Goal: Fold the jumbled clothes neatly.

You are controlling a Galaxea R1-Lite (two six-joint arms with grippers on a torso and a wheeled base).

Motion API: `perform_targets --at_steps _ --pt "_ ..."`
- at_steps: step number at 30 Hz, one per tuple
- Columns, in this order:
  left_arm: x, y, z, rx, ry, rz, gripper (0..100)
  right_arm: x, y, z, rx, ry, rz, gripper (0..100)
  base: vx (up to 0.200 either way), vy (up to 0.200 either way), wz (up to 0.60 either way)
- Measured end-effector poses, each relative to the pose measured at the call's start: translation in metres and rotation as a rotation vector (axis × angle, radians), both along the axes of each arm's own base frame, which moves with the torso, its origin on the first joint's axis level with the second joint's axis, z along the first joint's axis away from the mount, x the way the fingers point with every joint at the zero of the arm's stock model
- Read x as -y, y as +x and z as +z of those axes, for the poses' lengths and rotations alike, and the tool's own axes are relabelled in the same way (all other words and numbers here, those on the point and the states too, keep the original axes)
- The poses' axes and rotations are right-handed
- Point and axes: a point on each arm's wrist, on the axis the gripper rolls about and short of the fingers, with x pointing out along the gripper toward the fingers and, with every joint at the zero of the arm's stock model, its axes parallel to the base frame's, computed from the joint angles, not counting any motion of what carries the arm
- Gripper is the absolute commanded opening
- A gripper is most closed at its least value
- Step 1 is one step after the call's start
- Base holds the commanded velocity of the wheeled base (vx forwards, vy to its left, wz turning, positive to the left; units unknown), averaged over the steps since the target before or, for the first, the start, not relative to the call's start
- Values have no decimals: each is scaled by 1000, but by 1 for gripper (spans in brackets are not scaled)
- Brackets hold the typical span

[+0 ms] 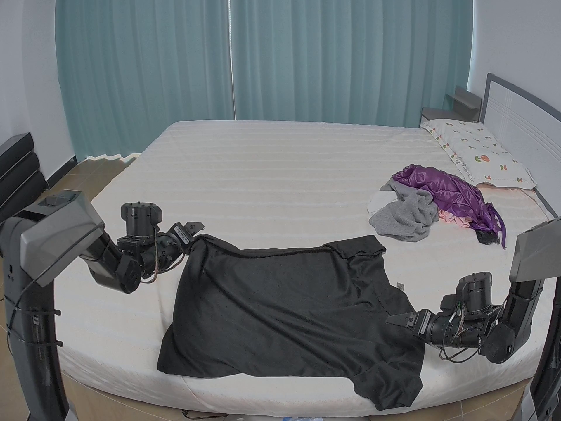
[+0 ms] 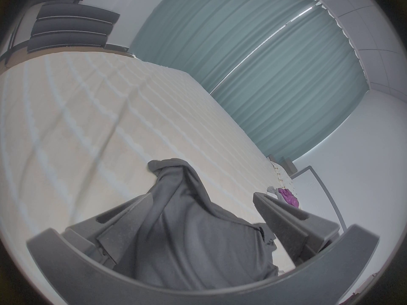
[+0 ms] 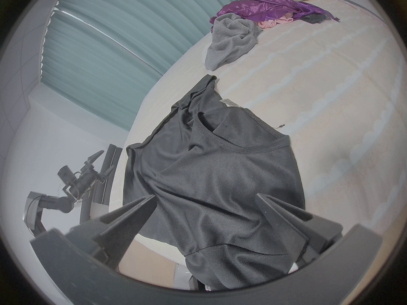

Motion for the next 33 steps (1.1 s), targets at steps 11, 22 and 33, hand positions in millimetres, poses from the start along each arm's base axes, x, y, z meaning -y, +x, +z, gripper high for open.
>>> perform_targets --at_steps 11,22,33 --pt "-2 70 -40 -1 84 73 100 0 0 -1 -13 21 -20 100 0 0 0" --pt "-12 88 -74 -41 115 103 0 0 -1 -2 -25 25 -27 100 0 0 0" --pt "-12 96 -75 -10 113 119 0 0 -1 -3 -27 24 -27 100 0 0 0"
